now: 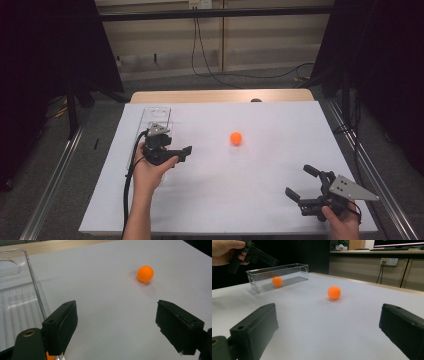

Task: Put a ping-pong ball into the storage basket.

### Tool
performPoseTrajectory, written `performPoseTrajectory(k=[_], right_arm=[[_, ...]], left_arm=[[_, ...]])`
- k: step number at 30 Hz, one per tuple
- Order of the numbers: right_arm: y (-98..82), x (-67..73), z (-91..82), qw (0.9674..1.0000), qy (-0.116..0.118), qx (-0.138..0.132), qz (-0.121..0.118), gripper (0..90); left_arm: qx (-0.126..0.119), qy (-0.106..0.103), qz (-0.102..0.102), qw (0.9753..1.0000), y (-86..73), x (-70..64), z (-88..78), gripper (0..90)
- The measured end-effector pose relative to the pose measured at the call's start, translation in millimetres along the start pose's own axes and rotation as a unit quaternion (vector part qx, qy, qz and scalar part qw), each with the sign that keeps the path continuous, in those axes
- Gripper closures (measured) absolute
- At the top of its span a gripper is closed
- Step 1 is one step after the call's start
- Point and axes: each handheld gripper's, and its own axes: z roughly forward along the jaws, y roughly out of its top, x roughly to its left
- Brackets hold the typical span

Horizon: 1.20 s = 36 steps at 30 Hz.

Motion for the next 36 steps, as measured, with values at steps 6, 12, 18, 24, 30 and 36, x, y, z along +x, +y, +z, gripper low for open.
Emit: performPoseTrajectory(k=[6,12,18,24,30,36], right_arm=[[0.0,0.1,0.1,1.0,0.0,0.002,-0.001,1.4],[0.8,0.3,-0.7,1.0,0.001,0.001,-0.005,1.1],[0.6,0.5,-0.5,1.0,0.001,0.002,-0.004,1.1],[0.7,0.4,-0.7,1.0,0.0,0.003,-0.005,1.0],[0.7,0.4,-0.9,1.0,0.001,0.003,-0.006,1.0],[0.5,0.7,-0.8,1.0,0.003,0.004,-0.005,1.0]], left_arm=[[-0.002,-0.006,0.002,1.0,1.4,-4.4,2.3,17.2],[-0.006,-0.01,0.005,0.9999,2.3,-8.0,5.1,15.7],[-0.006,-0.014,0.008,0.9999,3.0,-11.0,8.3,14.8],[-0.005,-0.015,0.008,0.9998,3.0,-14.3,13.0,13.3],[-0.006,-0.017,0.008,0.9998,2.9,-16.5,16.4,11.9],[-0.003,-0.02,0.013,0.9997,3.8,-19.8,20.2,11.5]])
